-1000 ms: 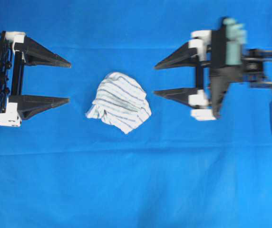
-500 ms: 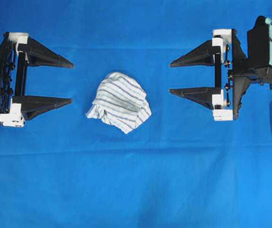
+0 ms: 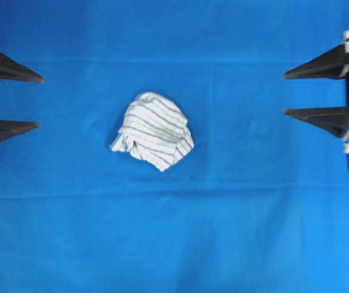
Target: Hand over the towel.
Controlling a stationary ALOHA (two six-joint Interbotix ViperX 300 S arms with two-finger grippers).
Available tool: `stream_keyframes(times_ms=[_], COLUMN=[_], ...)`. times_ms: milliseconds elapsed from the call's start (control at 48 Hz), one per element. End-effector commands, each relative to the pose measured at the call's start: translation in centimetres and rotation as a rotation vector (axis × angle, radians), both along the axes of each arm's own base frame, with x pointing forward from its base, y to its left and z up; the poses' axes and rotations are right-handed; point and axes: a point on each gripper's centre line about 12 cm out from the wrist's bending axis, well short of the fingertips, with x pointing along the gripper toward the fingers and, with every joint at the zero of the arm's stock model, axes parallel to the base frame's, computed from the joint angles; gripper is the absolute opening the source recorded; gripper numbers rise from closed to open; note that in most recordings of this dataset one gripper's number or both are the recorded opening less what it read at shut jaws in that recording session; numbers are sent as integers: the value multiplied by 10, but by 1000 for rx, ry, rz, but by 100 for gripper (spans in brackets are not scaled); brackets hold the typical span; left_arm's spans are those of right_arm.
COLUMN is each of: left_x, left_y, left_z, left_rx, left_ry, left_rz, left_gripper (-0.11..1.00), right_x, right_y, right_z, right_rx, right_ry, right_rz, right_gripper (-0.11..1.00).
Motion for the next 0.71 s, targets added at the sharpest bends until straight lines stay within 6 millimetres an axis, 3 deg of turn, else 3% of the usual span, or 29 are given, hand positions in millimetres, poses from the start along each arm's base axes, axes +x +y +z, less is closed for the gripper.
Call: stream_keyframes(times_ms=[0,188,375,688], left_x=[-14,-40,-52,-53], left_y=[0,3,6,8], left_z=[1,-32,-67,-74], left_rx=[20,62,55,55], left_ry=[-31,-46,-31,-35], left_rz=[2,25,51,64], left_gripper=[92,92,92,92], right_x=[-19,-49,-59,-56], right_y=[1,3,4,4], right_z=[-6,-46,-75,-80], right_rx=[5,9,16,19], right_ry=[-22,-24,-33,-24], right_rz=[1,0,1,1], right_gripper=[69,69,69,69])
